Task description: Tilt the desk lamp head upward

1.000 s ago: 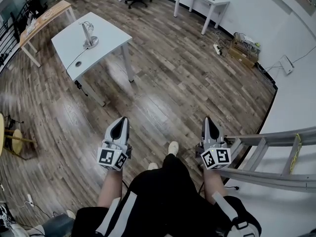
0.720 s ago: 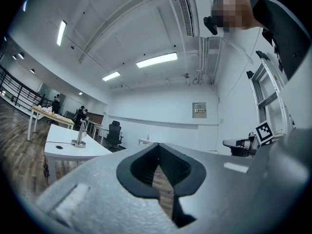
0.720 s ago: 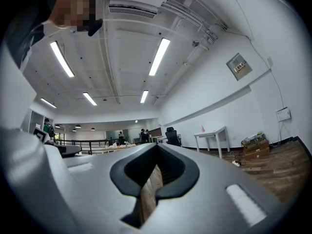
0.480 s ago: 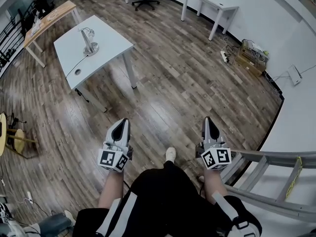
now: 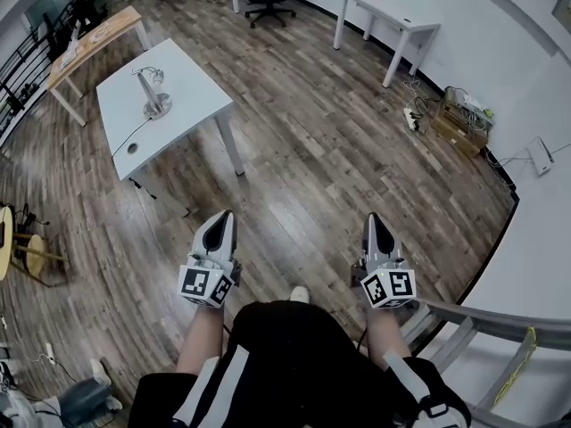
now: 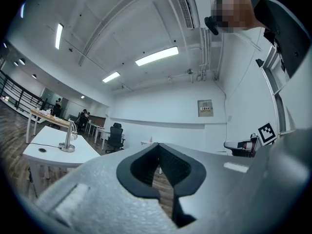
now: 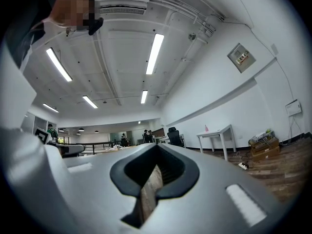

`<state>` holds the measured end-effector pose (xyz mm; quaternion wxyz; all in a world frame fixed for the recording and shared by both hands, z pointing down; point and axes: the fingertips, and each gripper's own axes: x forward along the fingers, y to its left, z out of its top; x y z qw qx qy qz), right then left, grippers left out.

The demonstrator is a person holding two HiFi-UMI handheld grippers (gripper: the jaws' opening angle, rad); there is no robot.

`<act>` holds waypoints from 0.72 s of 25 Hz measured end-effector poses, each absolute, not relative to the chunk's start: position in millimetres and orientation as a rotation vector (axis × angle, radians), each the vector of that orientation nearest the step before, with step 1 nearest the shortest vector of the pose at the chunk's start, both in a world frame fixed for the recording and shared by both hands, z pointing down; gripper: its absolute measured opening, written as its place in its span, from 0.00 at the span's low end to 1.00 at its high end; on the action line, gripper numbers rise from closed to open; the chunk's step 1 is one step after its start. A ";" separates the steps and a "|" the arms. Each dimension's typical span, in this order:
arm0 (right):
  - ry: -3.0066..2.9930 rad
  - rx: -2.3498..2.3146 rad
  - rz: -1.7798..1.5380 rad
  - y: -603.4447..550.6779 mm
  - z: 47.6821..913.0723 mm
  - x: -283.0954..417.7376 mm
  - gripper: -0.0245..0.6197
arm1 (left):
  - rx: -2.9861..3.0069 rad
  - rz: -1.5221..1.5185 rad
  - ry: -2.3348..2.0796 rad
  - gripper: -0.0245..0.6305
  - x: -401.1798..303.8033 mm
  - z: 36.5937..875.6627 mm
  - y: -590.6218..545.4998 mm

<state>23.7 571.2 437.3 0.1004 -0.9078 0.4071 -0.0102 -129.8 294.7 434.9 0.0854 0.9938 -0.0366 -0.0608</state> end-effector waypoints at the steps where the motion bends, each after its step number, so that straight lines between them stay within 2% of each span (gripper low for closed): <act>1: 1.211 -2.677 -0.033 570.2 437.4 30.6 0.04 | 2.956 -0.183 -0.118 0.04 -123.2 433.1 295.8; 18: 1.280 -2.659 -0.087 483.3 450.2 113.1 0.04 | 2.957 -0.169 -0.204 0.04 -52.9 443.0 214.6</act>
